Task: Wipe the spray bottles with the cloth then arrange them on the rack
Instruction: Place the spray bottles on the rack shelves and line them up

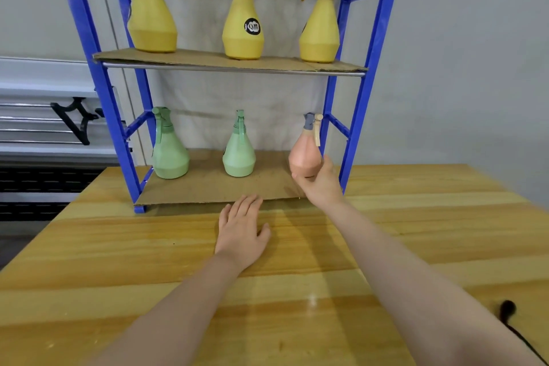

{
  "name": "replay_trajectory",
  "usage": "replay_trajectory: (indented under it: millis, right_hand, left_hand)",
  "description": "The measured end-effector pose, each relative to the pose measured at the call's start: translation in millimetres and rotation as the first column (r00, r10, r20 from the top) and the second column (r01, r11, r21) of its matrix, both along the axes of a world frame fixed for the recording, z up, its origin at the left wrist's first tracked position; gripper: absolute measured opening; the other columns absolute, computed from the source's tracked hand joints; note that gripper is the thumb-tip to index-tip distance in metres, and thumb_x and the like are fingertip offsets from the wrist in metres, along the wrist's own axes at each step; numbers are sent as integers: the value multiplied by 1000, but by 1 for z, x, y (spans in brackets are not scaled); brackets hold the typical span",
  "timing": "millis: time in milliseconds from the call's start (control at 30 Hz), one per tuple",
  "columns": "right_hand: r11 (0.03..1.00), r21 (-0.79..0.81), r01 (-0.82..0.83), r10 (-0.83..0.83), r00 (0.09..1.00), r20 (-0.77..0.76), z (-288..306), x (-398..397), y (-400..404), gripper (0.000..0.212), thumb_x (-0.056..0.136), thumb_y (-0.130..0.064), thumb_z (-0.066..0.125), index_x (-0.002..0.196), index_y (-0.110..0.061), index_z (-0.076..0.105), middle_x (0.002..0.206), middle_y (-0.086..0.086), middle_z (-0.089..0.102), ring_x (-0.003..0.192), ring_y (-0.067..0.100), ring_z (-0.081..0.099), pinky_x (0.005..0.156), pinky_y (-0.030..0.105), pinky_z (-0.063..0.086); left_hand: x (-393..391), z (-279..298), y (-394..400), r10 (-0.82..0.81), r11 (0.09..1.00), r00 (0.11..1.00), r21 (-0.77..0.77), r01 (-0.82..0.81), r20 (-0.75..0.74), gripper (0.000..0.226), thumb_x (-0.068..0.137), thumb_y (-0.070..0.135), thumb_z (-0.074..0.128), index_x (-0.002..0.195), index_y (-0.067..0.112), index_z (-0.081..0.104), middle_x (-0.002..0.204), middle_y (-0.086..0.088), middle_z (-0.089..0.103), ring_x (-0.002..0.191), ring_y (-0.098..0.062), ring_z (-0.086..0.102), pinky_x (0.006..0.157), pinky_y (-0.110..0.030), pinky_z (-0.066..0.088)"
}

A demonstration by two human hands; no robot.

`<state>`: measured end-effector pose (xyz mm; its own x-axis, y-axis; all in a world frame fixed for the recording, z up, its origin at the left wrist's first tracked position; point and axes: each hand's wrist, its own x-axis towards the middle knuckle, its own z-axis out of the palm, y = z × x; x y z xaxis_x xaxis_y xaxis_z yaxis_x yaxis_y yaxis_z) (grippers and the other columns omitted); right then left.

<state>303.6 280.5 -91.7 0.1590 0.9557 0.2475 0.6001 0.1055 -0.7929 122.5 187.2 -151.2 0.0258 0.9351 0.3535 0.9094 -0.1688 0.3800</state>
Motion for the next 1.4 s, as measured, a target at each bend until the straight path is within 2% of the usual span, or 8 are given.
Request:
replay_trajectory:
  millis: [233, 400, 500, 567, 667, 933, 1100, 1400]
  right_hand:
    - [999, -25, -31, 32, 999, 22, 10, 6, -30, 84, 72, -50, 70, 141, -18, 34, 133, 1, 54, 122, 26, 54, 97, 47, 49]
    - [988, -26, -150, 152, 978, 140, 41, -17, -54, 77, 88, -41, 61, 151, -22, 21, 152, 1, 36, 114, 20, 53, 78, 29, 45]
    - [974, 40, -225, 215, 961, 173, 58, -31, -65, 56, 88, -46, 57, 135, -22, 38, 160, 1, 22, 143, 24, 28, 106, 39, 37]
    - [968, 67, -241, 226, 957, 180, 75, -44, -72, 73, 77, -61, 51, 141, -27, 35, 155, -4, 31, 146, 23, 23, 114, 48, 30]
    - [956, 128, -265, 239, 953, 188, 110, -64, -75, 79, 72, -67, 47, 142, -35, 31, 147, -14, 43, 136, 15, 42, 110, 46, 36]
    - [798, 385, -463, 446, 884, 139, 183, -123, -69, 31, 89, -8, 58, 117, -17, 51, 106, 1, 61, 95, 17, 59, 92, 36, 49]
    - [742, 530, -411, 463, 886, 40, 218, -159, -58, 27, 85, 0, 54, 103, -21, 51, 97, 6, 61, 81, 12, 55, 70, 11, 43]
    - [906, 222, -359, 379, 924, -55, 251, -215, -6, 49, 92, -21, 58, 136, -11, 39, 105, 1, 51, 94, 19, 52, 77, 25, 38]
  left_hand:
    - [-7, 29, -9, 46, 999, 995, -22, -45, 86, 58, 94, 37, 46, 148, 23, 31, 156, 4, 29, 145, -17, 18, 119, -39, 8]
    - [-40, 64, -18, 46, 994, 998, 93, -49, 44, 58, 93, 34, 49, 148, 24, 33, 156, 5, 28, 145, -17, 19, 118, -41, 11]
    - [-68, 94, -26, 75, 983, 997, 165, -80, 38, 58, 90, 29, 53, 145, 27, 37, 154, 8, 30, 142, -17, 22, 116, -40, 13]
    - [-90, 114, -29, 116, 969, 992, 214, -122, 41, 55, 90, 28, 54, 143, 26, 40, 153, 7, 33, 141, -19, 23, 115, -41, 15]
    - [-124, 146, -29, 164, 942, 986, 289, -169, 40, 54, 89, 25, 56, 142, 23, 44, 152, 2, 37, 140, -24, 27, 114, -46, 19]
    - [-190, 220, -23, 231, 856, 973, 474, -206, 5, 58, 81, 31, 50, 139, 20, 47, 148, 0, 42, 136, -28, 34, 109, -50, 29]
    - [-217, 238, -3, 269, 875, 959, 440, -204, -91, 60, 87, 22, 58, 144, 19, 39, 156, -3, 31, 143, -34, 24, 114, -53, 27]
    - [-226, 223, 16, 284, 854, 943, 494, -166, -173, 63, 86, 23, 56, 145, 29, 37, 159, -1, 26, 141, -37, 29, 105, -53, 39]
